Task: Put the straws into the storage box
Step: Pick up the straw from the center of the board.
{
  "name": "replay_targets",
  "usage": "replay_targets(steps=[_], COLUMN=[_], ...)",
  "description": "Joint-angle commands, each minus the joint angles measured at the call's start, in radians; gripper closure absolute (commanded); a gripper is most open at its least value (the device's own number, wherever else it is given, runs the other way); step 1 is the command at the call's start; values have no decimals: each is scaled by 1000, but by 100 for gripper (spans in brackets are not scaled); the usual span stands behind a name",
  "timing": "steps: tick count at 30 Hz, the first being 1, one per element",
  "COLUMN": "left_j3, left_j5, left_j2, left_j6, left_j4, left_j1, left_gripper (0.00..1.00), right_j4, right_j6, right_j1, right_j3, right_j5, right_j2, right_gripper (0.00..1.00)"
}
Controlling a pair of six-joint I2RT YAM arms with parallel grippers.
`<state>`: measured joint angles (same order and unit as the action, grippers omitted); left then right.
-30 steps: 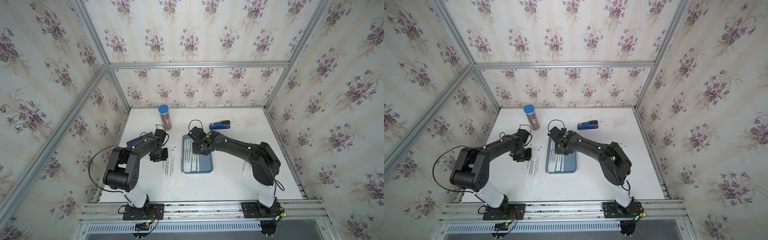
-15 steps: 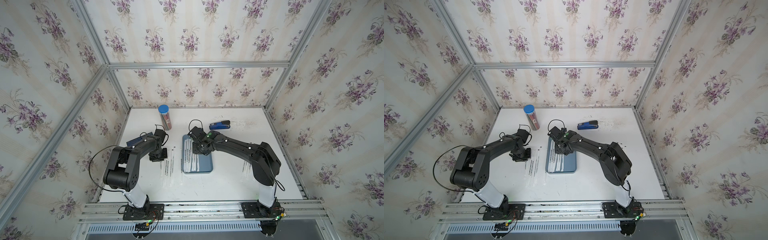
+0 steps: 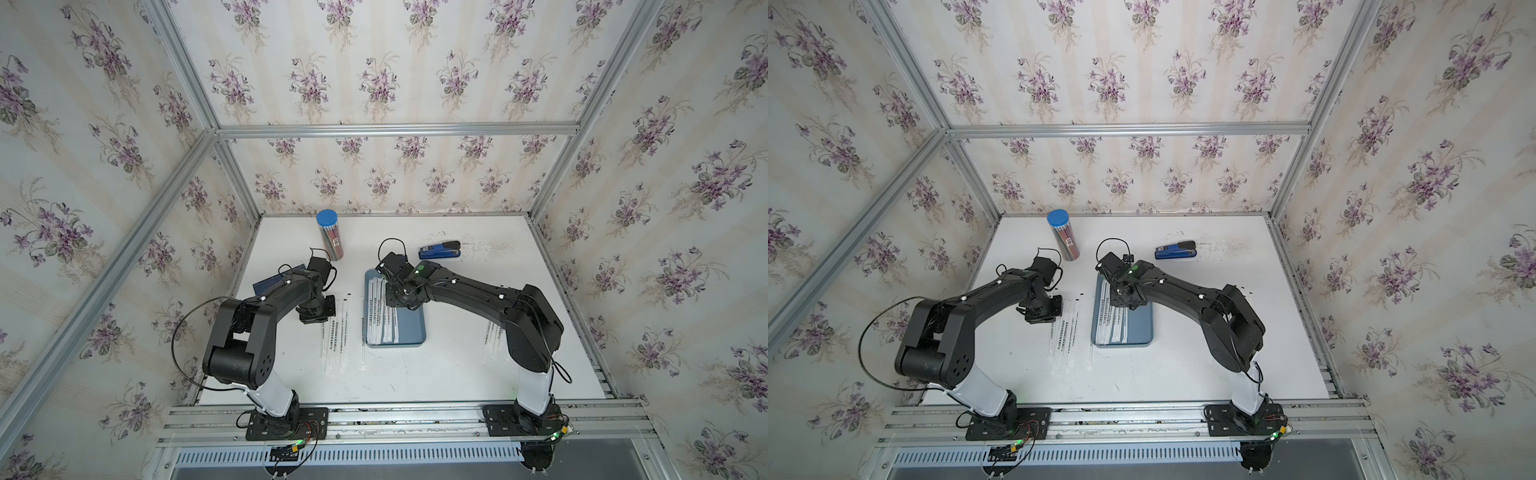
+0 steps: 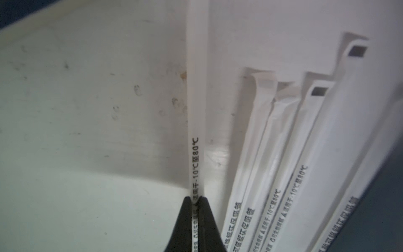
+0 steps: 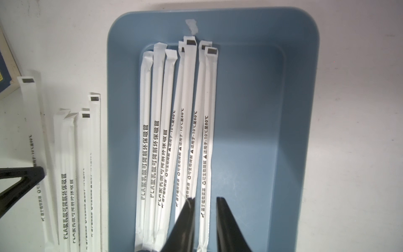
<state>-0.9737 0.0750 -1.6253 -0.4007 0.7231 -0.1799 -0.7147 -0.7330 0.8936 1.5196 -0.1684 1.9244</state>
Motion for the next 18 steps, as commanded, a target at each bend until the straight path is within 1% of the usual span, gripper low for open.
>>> replay_targets(steps=[1,7,9,11,13,18], left_j3=[-22,-96,-136,-179,-219,-318], left_j5=[-16,-45,-15,59,116,146], left_j2=[41,105,125,135,123,32], left_j6=[12,34,24,-8,-54,-218], left_j4=[70,162,193,200,188,115], left_j1=[0,1,-5,-31,-93,-316], left_gripper=[92,92,92,92,92,92], right_j4=[-6,-7,-11,-7,1,21], right_j6=[1,-1,-1,-1,5,22], right_j1=[1,-11,-27,-55,-91,-193], right_j3=[3,4,-1,-19,-41,-112], right_j5=[-16,-8,-12,-15,-23,-16], right_j2=[-7,-20,-38,-70,-103,-177], right_gripper=[77,77,77,77,77,77])
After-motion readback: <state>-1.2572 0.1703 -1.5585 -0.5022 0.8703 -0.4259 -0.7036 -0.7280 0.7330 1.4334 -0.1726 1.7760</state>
